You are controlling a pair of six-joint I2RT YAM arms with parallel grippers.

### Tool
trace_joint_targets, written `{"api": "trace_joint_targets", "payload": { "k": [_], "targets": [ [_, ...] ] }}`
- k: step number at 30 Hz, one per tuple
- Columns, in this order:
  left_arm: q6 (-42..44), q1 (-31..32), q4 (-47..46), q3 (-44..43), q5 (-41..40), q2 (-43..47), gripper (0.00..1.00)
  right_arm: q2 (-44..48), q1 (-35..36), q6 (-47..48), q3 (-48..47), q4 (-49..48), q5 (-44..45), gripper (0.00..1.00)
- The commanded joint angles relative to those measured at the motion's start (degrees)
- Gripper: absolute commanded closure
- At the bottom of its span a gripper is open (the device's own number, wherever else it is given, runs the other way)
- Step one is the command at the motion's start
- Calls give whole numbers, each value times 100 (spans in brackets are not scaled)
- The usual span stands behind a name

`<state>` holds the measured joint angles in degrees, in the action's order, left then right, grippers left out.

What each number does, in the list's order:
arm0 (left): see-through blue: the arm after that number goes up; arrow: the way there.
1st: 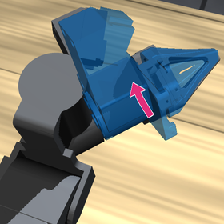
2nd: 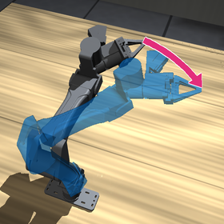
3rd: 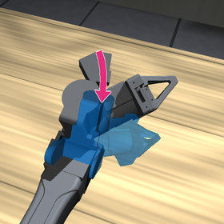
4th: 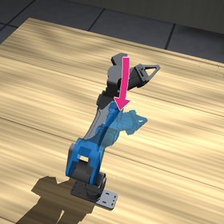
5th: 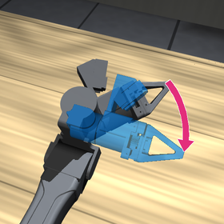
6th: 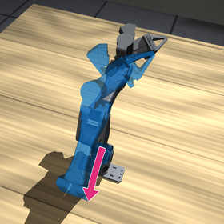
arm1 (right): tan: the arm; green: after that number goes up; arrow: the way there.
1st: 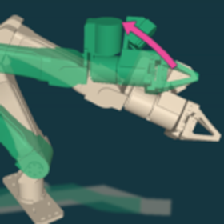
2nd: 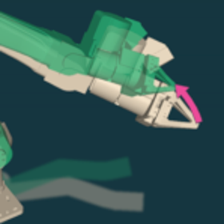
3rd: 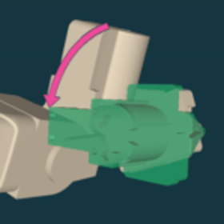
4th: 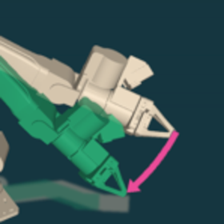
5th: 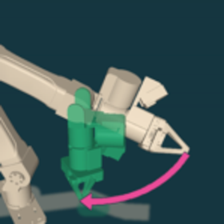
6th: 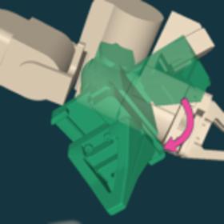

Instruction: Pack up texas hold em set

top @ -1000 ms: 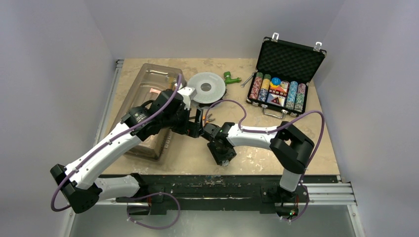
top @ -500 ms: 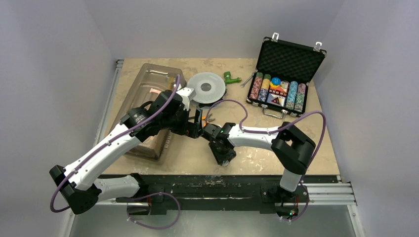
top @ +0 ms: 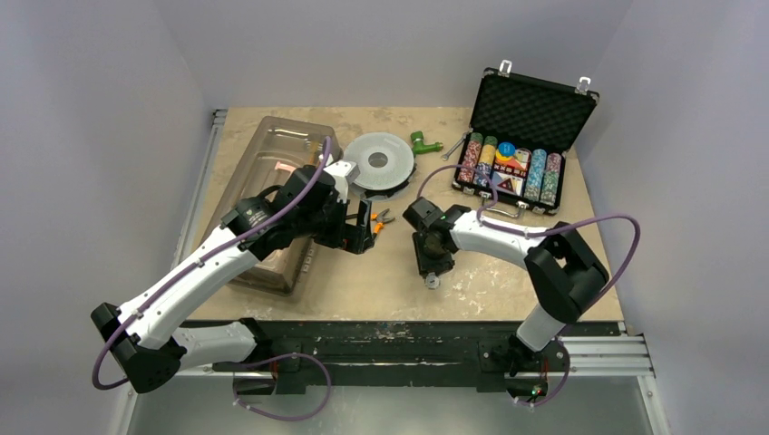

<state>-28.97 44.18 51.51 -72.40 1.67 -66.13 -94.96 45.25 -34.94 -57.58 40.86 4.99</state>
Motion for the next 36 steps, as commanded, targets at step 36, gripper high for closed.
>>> {"api": "trace_joint_targets", "payload": {
  "k": [36],
  "targets": [
    [-195,-101,-274,-64,255,-187,0,552,264,129,957,-1010,749,54]
  ]
}}
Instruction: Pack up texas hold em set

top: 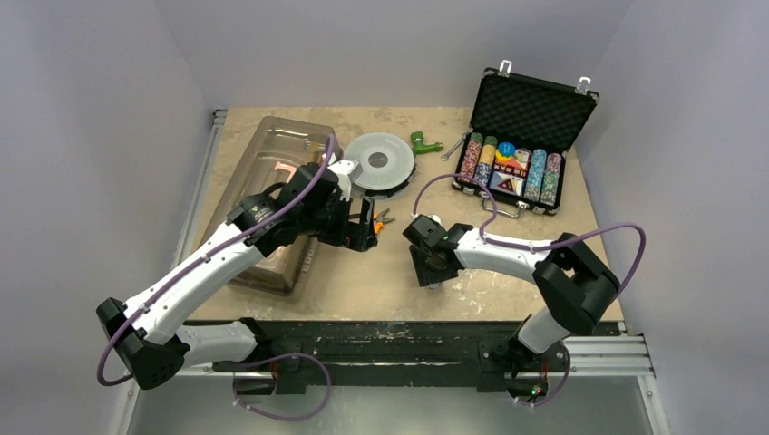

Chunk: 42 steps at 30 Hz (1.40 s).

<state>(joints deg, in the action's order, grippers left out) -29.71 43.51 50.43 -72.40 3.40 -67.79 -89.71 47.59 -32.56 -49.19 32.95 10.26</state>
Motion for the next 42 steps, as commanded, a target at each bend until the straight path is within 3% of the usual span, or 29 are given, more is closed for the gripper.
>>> {"api": "trace_joint_targets", "payload": {
  "k": [1,14,24,42],
  "targets": [
    [-116,-35,-170,-64,86,-12,0,20,35,-113,118,-219,231,54],
    [-139,-34,-184,-72,144,-52,0,-77,55,-172,139,-270,262,53],
    [-141,-35,-157,-21,118,-23,0,-39,49,-328,166,-304,117,67],
    [-245,-256,-302,157,289,24,0,412,-363,-452,23,-131,9,69]
  ]
}}
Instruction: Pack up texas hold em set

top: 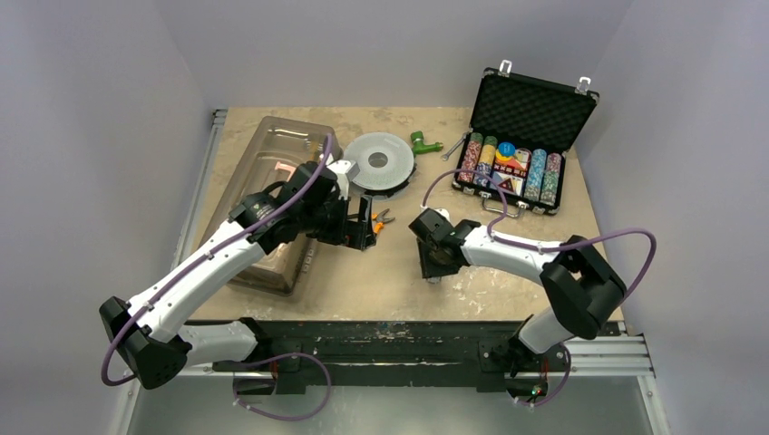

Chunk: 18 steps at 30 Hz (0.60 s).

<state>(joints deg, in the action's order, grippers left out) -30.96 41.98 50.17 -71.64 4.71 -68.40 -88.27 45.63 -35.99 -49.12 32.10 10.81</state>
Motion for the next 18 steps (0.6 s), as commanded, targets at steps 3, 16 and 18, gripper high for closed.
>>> {"api": "trace_joint_targets", "payload": {
  "k": [3,16,18],
  "targets": [
    [-137,-149,-335,113,233,87,0,330,-333,-87,-21,-46,-138,70],
    [-508,-556,-1501,352,1227,-262,0,60,-1425,-17,-1115,87,-1058,69],
    [-592,-650,-1784,356,1413,-427,0,-61,-1584,-58,-1338,116,-1325,69]
  ]
}}
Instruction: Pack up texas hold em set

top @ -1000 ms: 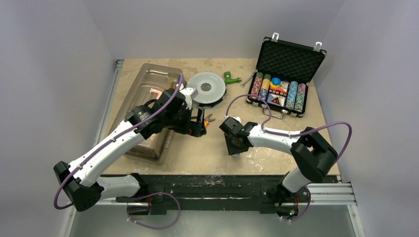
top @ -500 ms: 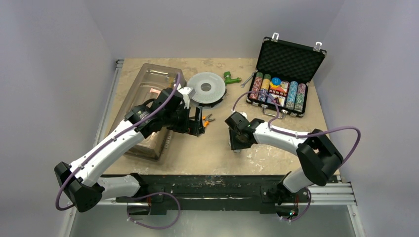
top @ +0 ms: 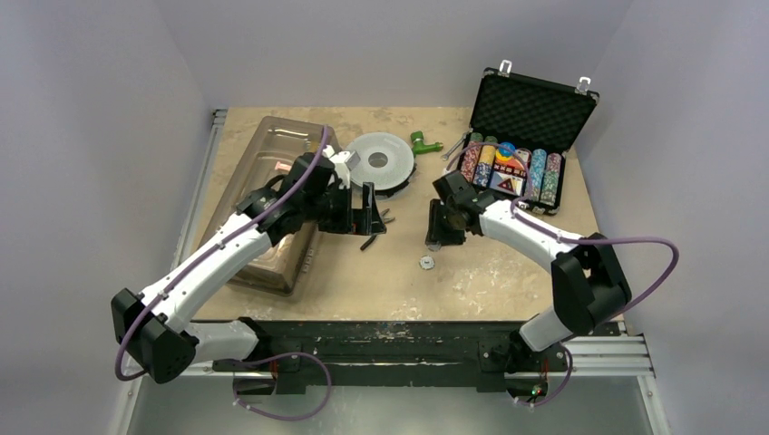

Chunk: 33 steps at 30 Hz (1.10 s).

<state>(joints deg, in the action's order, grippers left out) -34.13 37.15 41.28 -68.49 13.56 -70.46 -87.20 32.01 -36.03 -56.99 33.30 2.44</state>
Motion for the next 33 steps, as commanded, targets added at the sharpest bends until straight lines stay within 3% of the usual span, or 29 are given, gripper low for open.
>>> {"api": "trace_joint_targets", "payload": {
  "k": [1,17,33],
  "targets": [
    [-331,-220,-1048,57,616,-281,0,-237,-305,-91,-671,14,-604,69],
    [-599,-489,-3114,175,1034,-1419,6,-925,-1163,-1089,-1966,109,-2381,71],
    [-600,-234,-3937,-7,67,-2165,38,-1044,-1327,-1741,-2450,53,-2811,72]
  ]
}}
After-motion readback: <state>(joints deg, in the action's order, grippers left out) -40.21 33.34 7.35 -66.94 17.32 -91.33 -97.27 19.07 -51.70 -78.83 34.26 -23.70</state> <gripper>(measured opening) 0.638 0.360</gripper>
